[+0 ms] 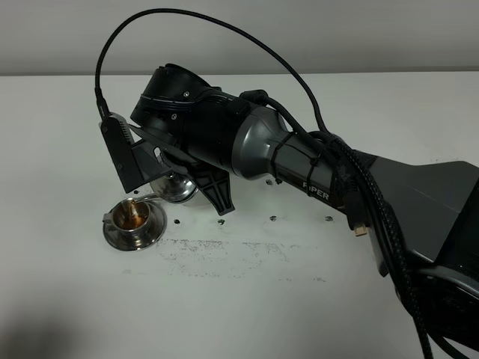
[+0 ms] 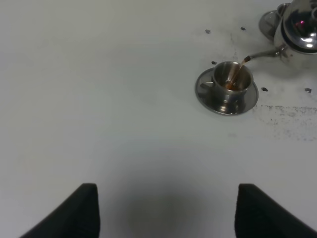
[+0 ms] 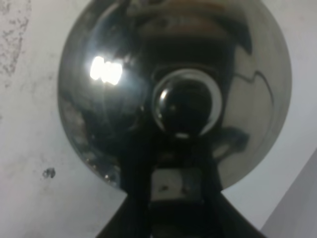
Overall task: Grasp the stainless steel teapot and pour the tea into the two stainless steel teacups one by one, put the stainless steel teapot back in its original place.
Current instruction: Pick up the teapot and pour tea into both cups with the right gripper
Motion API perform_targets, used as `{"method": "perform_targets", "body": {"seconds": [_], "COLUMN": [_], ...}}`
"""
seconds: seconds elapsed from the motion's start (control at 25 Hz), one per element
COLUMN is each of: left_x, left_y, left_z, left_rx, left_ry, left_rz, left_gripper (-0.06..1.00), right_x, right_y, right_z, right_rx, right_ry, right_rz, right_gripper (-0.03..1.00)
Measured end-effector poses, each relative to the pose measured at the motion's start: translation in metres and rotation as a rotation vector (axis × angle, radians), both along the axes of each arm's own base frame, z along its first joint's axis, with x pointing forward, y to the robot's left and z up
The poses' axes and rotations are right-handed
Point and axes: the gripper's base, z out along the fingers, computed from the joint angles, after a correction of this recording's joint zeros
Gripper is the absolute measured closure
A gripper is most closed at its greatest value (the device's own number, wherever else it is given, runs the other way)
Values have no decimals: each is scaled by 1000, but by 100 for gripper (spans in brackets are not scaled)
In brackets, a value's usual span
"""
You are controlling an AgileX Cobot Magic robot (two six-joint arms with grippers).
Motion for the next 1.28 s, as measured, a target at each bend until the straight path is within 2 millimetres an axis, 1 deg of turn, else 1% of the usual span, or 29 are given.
{"method": "perform_targets", "body": {"seconds": [0.2, 0.4, 0.68, 1.28], "left_x": [0, 0, 0, 0], "left_y": [0, 0, 0, 0], "left_z": [0, 0, 0, 0], "left_rx": [0, 0, 0, 0], "left_ry": [0, 0, 0, 0], "left_rz": [0, 0, 0, 0], "left_gripper": [39, 39, 39, 39], "right_x": [0, 1, -3, -4], "right_y": [1, 3, 8, 10], "right_z": [0, -5, -4, -5], "right_rx": [-11, -25, -33, -71], "right_ry": [-21, -27, -39, -78], "right_rz": [12, 18, 38, 47], "right_gripper": [76, 76, 76, 76]}}
